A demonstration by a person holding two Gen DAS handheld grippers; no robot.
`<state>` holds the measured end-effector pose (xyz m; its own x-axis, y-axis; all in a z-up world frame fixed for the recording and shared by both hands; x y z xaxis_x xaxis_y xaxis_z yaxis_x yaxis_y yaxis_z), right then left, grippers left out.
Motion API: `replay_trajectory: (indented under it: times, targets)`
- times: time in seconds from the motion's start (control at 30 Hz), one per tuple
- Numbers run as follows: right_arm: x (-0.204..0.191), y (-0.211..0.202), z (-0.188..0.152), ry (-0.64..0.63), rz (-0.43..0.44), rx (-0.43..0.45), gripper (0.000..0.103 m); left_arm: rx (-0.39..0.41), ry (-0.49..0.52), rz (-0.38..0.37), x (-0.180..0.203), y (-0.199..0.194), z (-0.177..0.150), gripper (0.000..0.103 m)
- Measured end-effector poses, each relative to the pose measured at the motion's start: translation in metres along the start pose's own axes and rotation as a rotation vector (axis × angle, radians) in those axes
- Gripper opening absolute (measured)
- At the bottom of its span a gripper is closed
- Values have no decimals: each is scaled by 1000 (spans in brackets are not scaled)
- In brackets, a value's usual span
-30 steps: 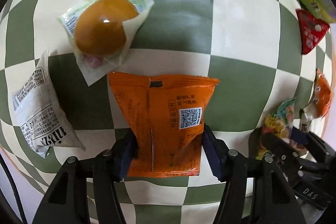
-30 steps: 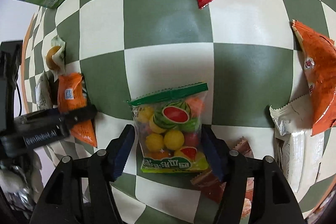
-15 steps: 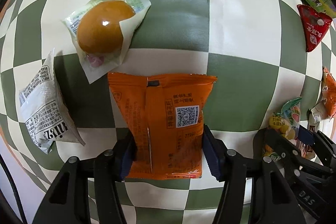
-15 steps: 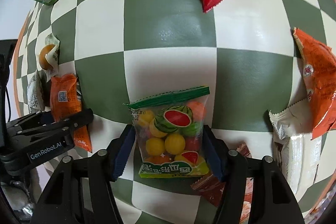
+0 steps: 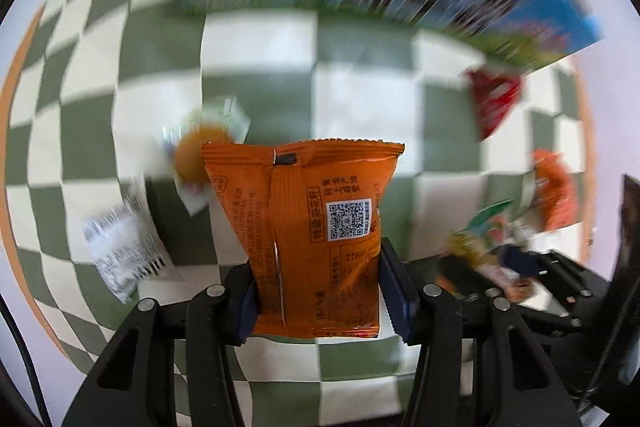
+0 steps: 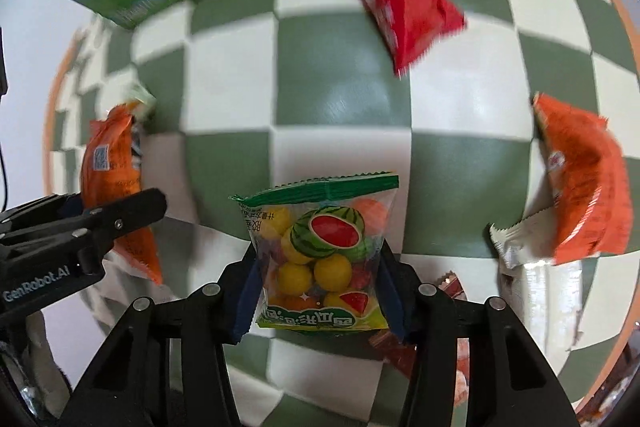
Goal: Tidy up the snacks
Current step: 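Lift both bags and carry them over the cardboard box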
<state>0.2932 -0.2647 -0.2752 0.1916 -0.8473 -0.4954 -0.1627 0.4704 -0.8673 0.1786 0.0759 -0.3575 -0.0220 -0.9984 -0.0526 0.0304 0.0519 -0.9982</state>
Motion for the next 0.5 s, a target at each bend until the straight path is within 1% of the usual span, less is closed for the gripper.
replay_trajectory:
  times: [0.07, 0.1, 0.17, 0.23, 0.27, 0.33, 0.4, 0.47, 0.5]
  targets:
    - [-10, -26, 8, -10, 39, 37, 54, 60, 7, -41, 8, -38, 12, 49]
    - [-14, -39, 13, -14, 57, 56, 54, 79, 11, -55, 6, -49, 20, 49]
    - [-26, -71, 26, -26, 98, 105, 54, 140, 25, -85, 6, -84, 40, 49]
    - [-33, -105, 46, -44, 130, 158, 54, 188, 42, -106, -2, -118, 58, 49]
    - [-38, -124, 57, -56, 143, 190, 54, 218, 53, -115, 0, -136, 72, 49]
    - [-47, -151, 77, -75, 165, 237, 54, 248, 67, -118, -10, -152, 96, 49]
    - [-51, -177, 103, -89, 183, 285, 54, 269, 81, -98, -19, -164, 120, 49]
    - [-52, -189, 124, -103, 170, 317, 54, 265, 81, -75, -26, -163, 148, 49]
    - [-55, -190, 141, -106, 160, 329, 54, 251, 89, -66, -27, -152, 157, 49]
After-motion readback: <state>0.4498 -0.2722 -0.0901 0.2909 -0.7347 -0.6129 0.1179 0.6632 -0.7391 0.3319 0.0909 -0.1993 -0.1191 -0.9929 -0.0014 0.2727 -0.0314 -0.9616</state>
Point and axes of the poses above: each gripper's, at about its wrist camera, not at the fingertips, and y roughly the way its jaws point, x to its right, z to its top, the point moved 4 cm from there along y, roughly the way its jaws point, and after that the axes turned 9 degrees about z, right-handed, at the moved point
